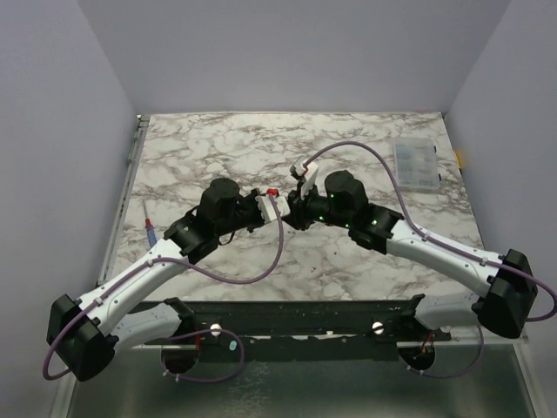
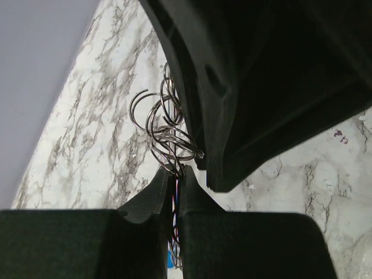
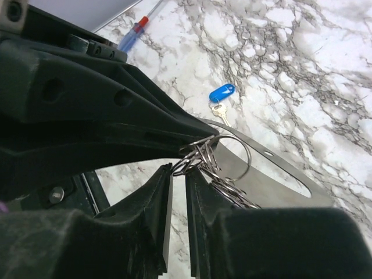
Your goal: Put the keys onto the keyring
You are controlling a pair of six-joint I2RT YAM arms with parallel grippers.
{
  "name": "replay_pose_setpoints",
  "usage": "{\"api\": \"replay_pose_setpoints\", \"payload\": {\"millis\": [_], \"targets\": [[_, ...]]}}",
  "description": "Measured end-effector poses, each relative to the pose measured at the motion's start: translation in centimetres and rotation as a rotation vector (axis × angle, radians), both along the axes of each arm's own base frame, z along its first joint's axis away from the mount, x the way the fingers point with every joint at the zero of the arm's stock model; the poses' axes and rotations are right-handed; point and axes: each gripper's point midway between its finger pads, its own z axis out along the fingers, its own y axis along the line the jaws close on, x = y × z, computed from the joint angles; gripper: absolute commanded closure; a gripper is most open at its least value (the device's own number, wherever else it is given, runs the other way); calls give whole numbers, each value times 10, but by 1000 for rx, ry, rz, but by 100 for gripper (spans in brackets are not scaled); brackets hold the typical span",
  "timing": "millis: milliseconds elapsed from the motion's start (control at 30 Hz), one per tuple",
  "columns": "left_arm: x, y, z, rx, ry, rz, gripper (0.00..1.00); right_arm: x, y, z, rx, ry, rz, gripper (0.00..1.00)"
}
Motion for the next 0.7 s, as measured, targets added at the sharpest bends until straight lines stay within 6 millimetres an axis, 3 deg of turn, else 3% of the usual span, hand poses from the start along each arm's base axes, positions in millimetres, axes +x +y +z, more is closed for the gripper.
{"api": "replay_pose_setpoints", "payload": {"millis": [167,300,500,700], "targets": [[0,-1,1,-22,18,5,100,11,7,-15,-19,14,-58,93],[4,-1,9,-45,-4,15,100,25,1,-11,-9,-3,-161,99],[6,1,29,-90,-60,23,100,46,-10,8,19,-22,-316,99],[11,1,48,-139,-118,31,100,49,-5,40,133,32,-361,82]]}}
